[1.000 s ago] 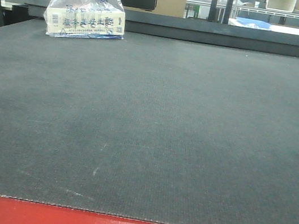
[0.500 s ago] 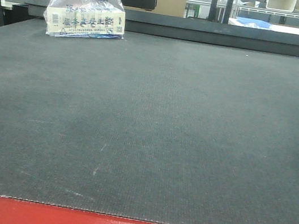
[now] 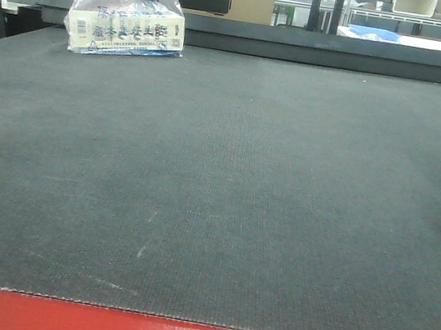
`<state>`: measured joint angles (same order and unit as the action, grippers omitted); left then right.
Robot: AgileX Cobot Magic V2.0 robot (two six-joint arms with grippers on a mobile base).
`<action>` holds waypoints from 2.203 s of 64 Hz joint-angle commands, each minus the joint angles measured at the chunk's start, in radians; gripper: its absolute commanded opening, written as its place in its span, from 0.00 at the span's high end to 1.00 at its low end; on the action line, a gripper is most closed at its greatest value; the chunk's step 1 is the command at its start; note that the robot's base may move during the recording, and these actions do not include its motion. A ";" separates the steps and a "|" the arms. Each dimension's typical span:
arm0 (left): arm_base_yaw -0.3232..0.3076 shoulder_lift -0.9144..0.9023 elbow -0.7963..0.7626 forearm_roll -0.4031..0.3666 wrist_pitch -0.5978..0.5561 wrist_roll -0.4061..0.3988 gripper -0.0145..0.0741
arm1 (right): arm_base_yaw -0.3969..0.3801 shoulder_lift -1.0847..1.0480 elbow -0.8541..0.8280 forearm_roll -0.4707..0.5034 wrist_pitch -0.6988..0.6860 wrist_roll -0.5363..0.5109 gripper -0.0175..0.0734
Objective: Place cylindrical capacitor in blue bin on shelf
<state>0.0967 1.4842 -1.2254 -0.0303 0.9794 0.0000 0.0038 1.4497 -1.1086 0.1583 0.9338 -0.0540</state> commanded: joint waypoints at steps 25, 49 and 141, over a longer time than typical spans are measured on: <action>0.001 -0.002 -0.011 0.011 -0.035 0.000 0.75 | 0.000 0.146 0.016 0.001 -0.011 -0.002 0.40; 0.001 0.000 0.000 0.011 -0.035 0.000 0.50 | 0.000 0.205 0.016 0.001 -0.079 -0.002 0.48; -0.033 0.195 0.013 0.030 -0.051 0.000 0.96 | 0.000 0.168 0.016 0.001 -0.125 -0.002 0.99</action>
<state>0.0675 1.6959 -1.2125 0.0000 0.9248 0.0000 0.0038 1.6497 -1.0935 0.1624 0.8191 -0.0522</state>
